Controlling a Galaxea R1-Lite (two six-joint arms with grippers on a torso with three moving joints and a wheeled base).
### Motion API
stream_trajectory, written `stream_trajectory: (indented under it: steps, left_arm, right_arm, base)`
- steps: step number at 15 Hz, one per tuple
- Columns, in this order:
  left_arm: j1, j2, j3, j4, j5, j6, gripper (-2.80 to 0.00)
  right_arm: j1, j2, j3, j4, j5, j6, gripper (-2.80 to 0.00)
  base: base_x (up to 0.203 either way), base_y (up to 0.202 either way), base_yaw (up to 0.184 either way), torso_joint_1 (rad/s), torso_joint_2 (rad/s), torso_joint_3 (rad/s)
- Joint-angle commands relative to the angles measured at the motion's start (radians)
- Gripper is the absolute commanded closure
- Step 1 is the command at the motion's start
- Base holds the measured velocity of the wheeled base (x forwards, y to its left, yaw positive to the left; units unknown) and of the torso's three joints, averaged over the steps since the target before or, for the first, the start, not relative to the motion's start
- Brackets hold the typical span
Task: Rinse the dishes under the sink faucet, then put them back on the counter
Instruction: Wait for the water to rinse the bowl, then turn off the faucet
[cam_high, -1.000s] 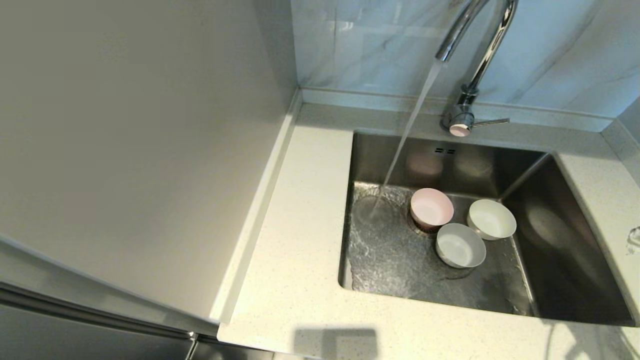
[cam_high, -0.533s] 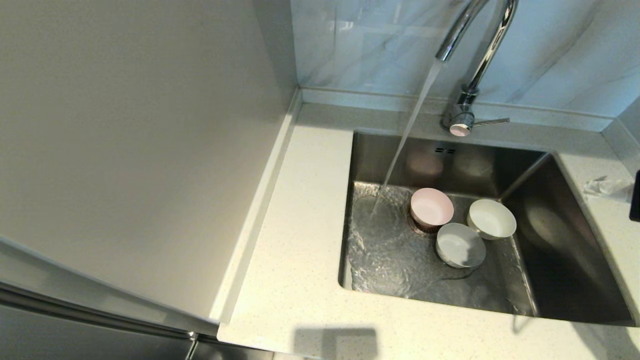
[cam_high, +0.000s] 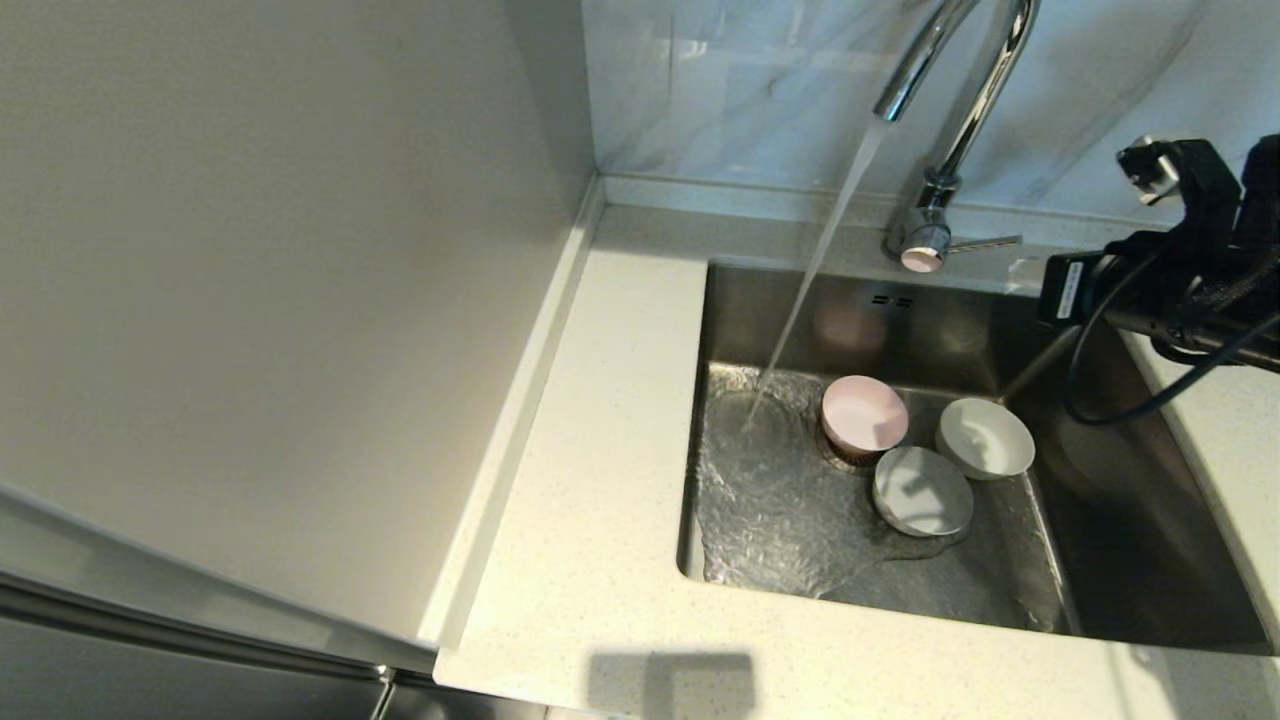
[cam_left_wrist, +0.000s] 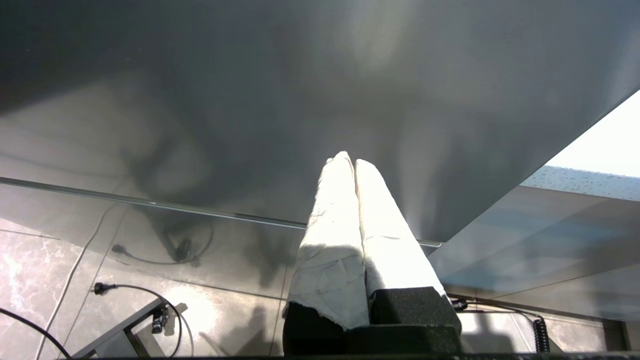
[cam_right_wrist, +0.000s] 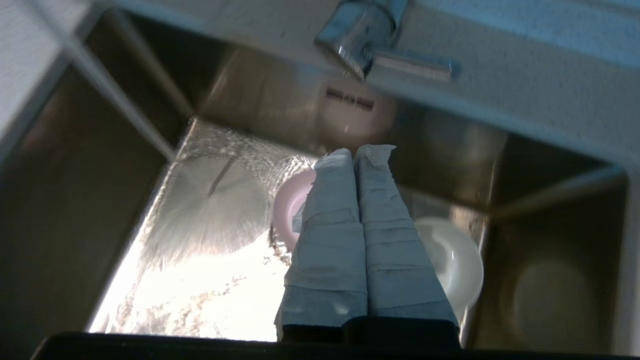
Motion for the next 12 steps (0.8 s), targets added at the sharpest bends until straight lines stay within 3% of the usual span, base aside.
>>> stream_trajectory:
  steps: [1,5,12]
  left_arm:
    - [0.0,-0.003,0.0,0.0,-0.001,0.0,0.0]
    - [0.0,-0.003,0.0,0.0,0.0,-0.001,0.0]
    - [0.0,-0.003,0.0,0.0,0.0,0.0,0.0]
  right_arm:
    - [0.001,0.133,-0.076,-0.017,-0.022,-0.004,0.0]
    - [0.0,0.218,-0.218,0.031,-0.187,-0.03,0.0]
    - [0.0,0.294,-0.36,0.058,-0.187,-0.03,0.0]
  base:
    - [0.0,0.0,0.0,0.0,0.0,0.0]
    - [0.0,0.0,0.0,0.0,0.0,0.0]
    - [0.0,0.0,0.0,0.0,0.0,0.0]
